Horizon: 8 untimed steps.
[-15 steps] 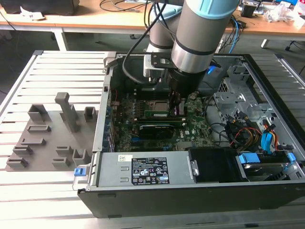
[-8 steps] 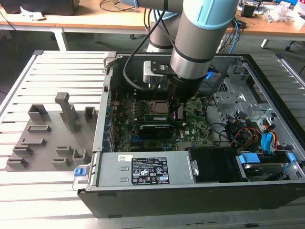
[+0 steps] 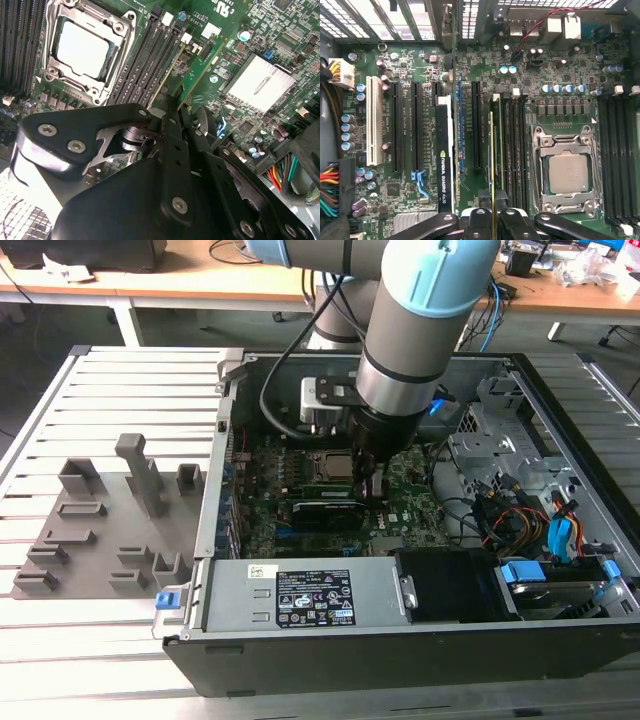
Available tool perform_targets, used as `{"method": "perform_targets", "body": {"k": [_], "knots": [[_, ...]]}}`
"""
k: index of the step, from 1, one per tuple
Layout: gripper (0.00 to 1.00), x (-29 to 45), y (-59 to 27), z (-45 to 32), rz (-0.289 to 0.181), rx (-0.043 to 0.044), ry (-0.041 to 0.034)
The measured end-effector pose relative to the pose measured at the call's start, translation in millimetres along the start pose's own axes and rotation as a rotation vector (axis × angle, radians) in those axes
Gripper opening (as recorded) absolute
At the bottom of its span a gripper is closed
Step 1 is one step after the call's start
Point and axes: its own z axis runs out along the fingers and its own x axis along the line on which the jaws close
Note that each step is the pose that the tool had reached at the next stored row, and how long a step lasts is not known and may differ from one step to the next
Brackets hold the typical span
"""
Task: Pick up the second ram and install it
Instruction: 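Insert the second ram into the second slot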
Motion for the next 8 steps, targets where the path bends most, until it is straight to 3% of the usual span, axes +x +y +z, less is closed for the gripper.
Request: {"method": "perform_targets", "body": {"k": [8], "knots": [[0.14, 0.8, -0.6, 9.4, 0.000, 0.0000, 0.0000]]}}
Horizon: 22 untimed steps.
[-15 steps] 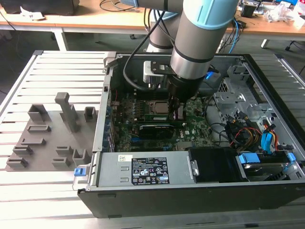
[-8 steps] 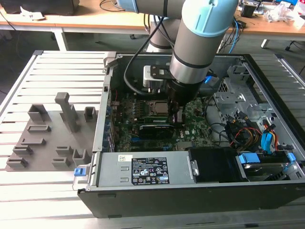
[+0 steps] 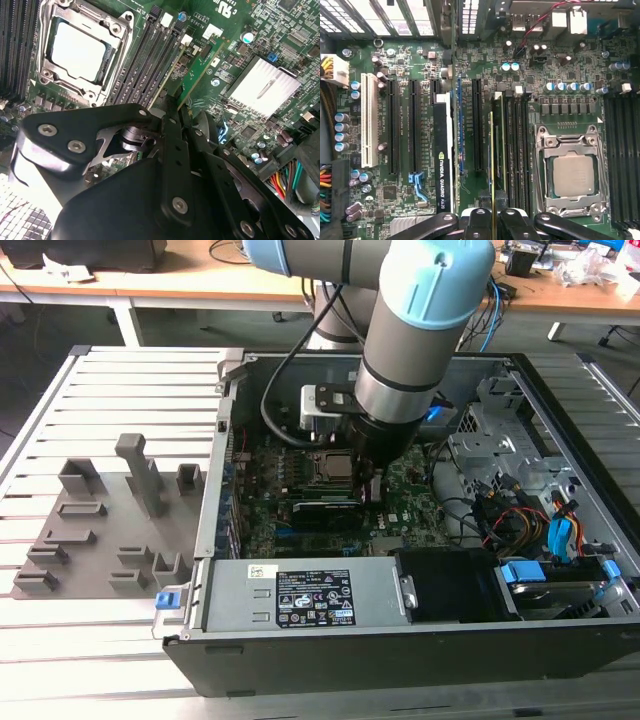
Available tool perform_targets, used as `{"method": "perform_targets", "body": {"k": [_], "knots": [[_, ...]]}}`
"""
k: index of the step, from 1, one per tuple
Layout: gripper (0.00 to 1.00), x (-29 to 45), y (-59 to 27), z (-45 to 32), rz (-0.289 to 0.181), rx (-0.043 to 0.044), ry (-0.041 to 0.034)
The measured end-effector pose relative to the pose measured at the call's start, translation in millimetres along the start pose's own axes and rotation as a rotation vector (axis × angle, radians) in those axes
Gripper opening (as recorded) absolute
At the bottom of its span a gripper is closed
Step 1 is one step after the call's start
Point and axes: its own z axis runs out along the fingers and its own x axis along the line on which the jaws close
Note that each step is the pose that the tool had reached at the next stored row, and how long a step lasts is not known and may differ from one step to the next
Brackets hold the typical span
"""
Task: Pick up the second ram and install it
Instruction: 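Insert the second ram into the second slot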
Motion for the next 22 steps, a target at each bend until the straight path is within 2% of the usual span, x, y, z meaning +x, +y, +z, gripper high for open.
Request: {"method": "perform_targets", "body": {"k": [4, 10, 13, 16, 17, 19, 20, 22], "knots": [[0.14, 0.4, -0.3, 4.5, 0.000, 0.0000, 0.0002], [0.14, -2.3, 0.8, 7.0, 0.000, 0.0001, 0.0000], [0.14, -6.6, 1.9, 7.8, 0.000, 0.0000, 0.0006], [0.14, -15.6, 2.7, 8.5, 0.000, -0.0002, 0.0018], [0.14, -17.8, 2.9, 7.8, 0.000, 0.0009, 0.0054], [0.14, -18.0, 3.1, 4.1, 0.000, 0.0025, 0.0058], [0.14, -17.7, 3.7, -3.8, 0.000, 0.0031, 0.0065], [0.14, -18.1, 4.4, -10.1, 0.000, 0.0052, 0.0063]]}}
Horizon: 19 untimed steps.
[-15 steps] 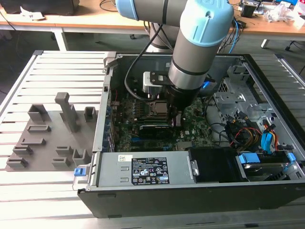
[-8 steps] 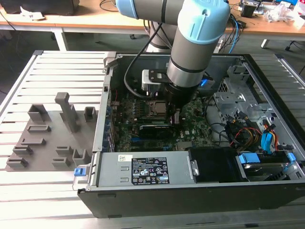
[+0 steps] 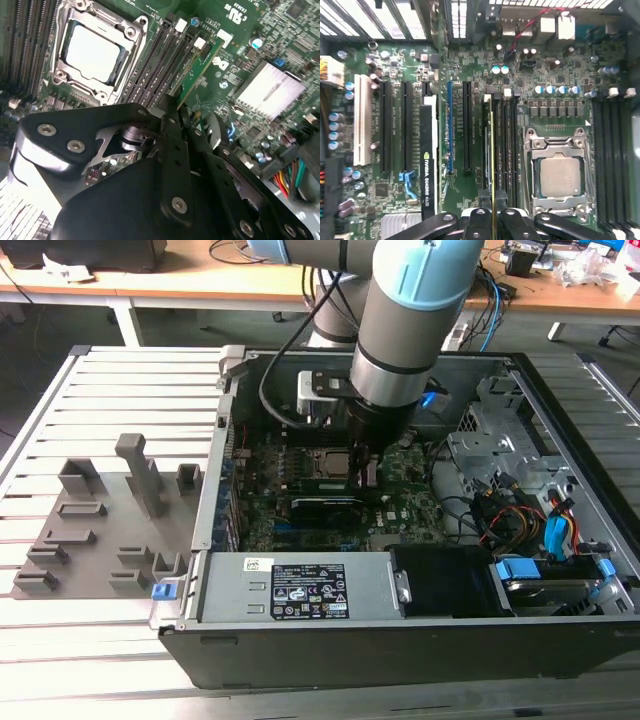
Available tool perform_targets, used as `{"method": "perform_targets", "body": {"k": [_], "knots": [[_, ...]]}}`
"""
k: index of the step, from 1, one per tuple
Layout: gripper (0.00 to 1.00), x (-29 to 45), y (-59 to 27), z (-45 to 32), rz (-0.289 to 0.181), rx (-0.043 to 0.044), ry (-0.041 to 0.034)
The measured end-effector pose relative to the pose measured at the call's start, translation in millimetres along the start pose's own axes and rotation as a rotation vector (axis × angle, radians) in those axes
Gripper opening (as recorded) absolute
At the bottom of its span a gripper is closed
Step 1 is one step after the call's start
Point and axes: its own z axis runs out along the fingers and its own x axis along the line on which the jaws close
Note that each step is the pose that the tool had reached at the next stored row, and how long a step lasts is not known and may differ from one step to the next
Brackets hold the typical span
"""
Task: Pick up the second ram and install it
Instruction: 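Insert the second ram into the second slot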
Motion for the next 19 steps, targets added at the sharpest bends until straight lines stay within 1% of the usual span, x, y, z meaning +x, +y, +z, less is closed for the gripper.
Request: {"method": "perform_targets", "body": {"k": [1, 2, 4, 6, 7, 9, 12, 14, 15, 19], "knots": [[0.14, -0.1, 1.9, -2.8, 0.000, 0.0025, -0.0013], [0.14, -1.5, 4.1, -2.7, -0.001, 0.0034, -0.0058], [0.14, -6.8, 5.5, -2.1, -0.001, 0.0032, -0.0095], [0.14, -15.4, 6.3, 1.5, -0.001, 0.0030, -0.0136], [0.14, -16.5, 6.8, 4.4, -0.001, 0.0030, -0.0146], [0.14, -16.2, 7.2, 9.5, -0.001, 0.0029, -0.0144], [0.14, -15.7, 7.5, 12.7, -0.001, 0.0029, -0.0144], [0.14, -13.5, 7.4, 13.1, -0.001, 0.0029, -0.0140], [0.14, -10.7, 7.3, 13.3, -0.001, 0.0030, -0.0136], [0.14, -6.3, 7.1, 13.9, -0.001, 0.0030, -0.0124]]}}
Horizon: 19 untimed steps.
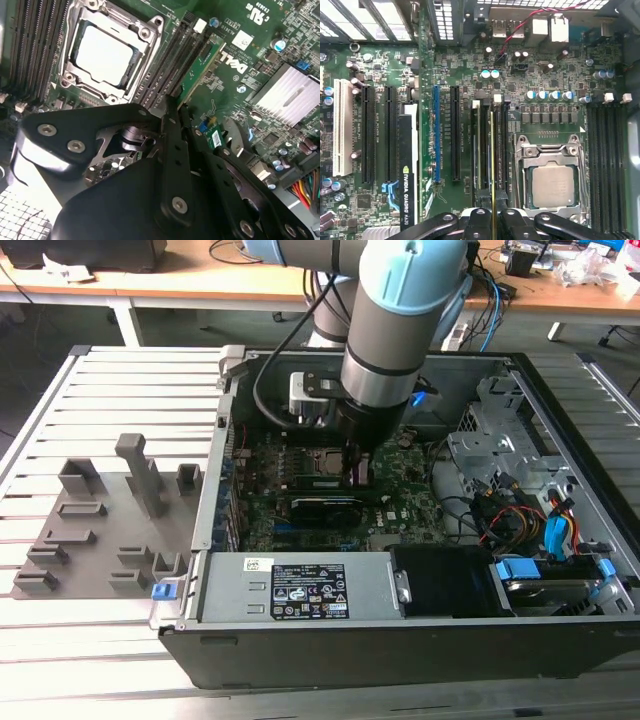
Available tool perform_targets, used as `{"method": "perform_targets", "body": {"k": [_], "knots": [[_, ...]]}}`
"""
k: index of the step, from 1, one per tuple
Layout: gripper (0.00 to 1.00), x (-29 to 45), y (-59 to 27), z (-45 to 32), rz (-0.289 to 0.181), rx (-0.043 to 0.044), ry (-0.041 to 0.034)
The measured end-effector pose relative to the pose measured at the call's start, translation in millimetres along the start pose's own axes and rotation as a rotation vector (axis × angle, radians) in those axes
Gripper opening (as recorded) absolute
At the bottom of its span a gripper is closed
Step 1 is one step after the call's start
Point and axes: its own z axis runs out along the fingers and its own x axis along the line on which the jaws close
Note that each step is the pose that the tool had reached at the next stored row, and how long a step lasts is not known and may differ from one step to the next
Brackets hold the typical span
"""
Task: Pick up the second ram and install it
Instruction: 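Insert the second ram into the second slot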
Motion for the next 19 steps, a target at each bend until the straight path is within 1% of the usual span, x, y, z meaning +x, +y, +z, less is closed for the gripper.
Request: {"method": "perform_targets", "body": {"k": [2, 3, 6, 8, 9, 11, 12, 14, 15, 18, 19], "knots": [[0.14, 2.5, -0.1, -0.1, 0.000, 0.0000, 0.0003], [0.14, 5.5, -0.2, -0.3, 0.000, 0.0000, 0.0006], [0.14, 11.2, -0.3, -0.7, 0.000, 0.0001, 0.0022], [0.14, 11.2, -0.4, -0.8, 0.000, 0.0001, 0.0030], [0.14, 9.6, -0.3, -0.7, 0.000, 0.0001, 0.0031], [0.14, 0.4, 0.1, 0.3, 0.000, 0.0000, 0.0003], [0.14, -2.4, 1.3, 0.8, 0.000, 0.0000, -0.0010], [0.14, -5.6, 5.9, 1.9, 0.000, 0.0000, -0.0020], [0.14, -6.8, 5.8, 2.9, 0.000, 0.0000, -0.0020], [0.14, -6.4, 6.1, 7.7, 0.000, 0.0000, -0.0020], [0.14, -6.6, 6.2, 8.1, 0.000, -0.0001, -0.0018]]}}
